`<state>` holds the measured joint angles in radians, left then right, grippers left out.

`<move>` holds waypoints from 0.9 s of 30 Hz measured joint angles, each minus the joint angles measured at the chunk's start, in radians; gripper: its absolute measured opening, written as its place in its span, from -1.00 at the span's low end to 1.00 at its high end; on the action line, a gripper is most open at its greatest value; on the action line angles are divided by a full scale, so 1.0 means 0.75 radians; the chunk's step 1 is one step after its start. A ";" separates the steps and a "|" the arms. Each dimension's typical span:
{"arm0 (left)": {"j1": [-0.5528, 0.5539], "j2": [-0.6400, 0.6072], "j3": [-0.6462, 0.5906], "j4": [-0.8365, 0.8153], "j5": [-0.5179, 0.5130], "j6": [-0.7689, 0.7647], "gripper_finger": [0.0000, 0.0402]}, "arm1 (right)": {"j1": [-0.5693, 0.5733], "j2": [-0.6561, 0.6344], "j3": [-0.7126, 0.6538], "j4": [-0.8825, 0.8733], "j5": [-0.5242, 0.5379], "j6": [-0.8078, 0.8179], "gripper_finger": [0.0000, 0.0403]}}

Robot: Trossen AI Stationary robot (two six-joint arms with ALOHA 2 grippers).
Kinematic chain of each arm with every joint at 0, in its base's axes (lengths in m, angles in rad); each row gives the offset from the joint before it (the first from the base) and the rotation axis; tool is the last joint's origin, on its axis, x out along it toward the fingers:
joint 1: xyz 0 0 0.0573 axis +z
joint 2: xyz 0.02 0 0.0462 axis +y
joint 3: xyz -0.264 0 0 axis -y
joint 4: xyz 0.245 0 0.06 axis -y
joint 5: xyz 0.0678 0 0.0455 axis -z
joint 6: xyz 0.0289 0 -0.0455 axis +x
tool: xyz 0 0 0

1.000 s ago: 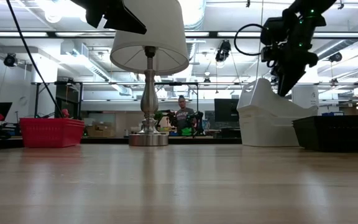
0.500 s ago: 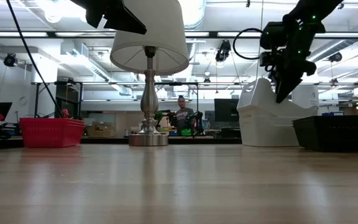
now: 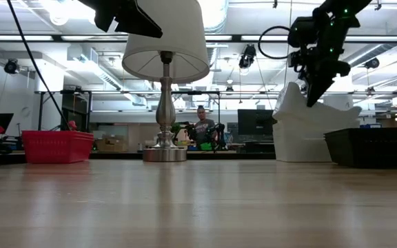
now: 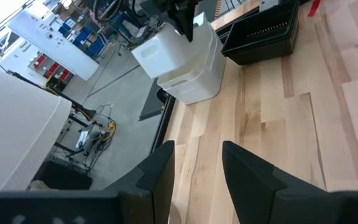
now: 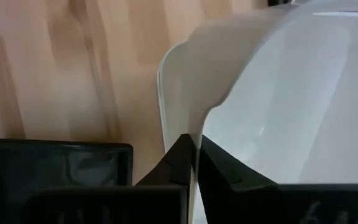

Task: Stack baskets by color
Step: Stack the left white bin on top of the stacked white bins

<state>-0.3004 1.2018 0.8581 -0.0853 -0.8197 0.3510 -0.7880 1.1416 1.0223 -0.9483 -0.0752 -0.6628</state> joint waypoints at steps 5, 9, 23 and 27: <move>0.000 0.000 0.000 0.001 0.000 -0.001 -0.41 | 0.022 0.000 0.074 -0.066 0.011 0.017 -0.96; 0.000 0.000 0.000 0.006 0.000 0.001 -0.41 | 0.051 0.004 0.109 -0.126 0.019 0.022 -0.96; 0.000 0.001 0.000 0.004 0.000 0.003 -0.41 | 0.071 0.207 0.123 -0.186 0.202 0.058 -0.96; 0.000 0.001 0.000 0.004 0.000 0.003 -0.41 | 0.071 0.281 0.143 -0.187 0.207 0.051 -0.96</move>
<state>-0.3004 1.2026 0.8581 -0.0826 -0.8196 0.3531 -0.7349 1.3523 1.1299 -1.0885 0.0803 -0.6247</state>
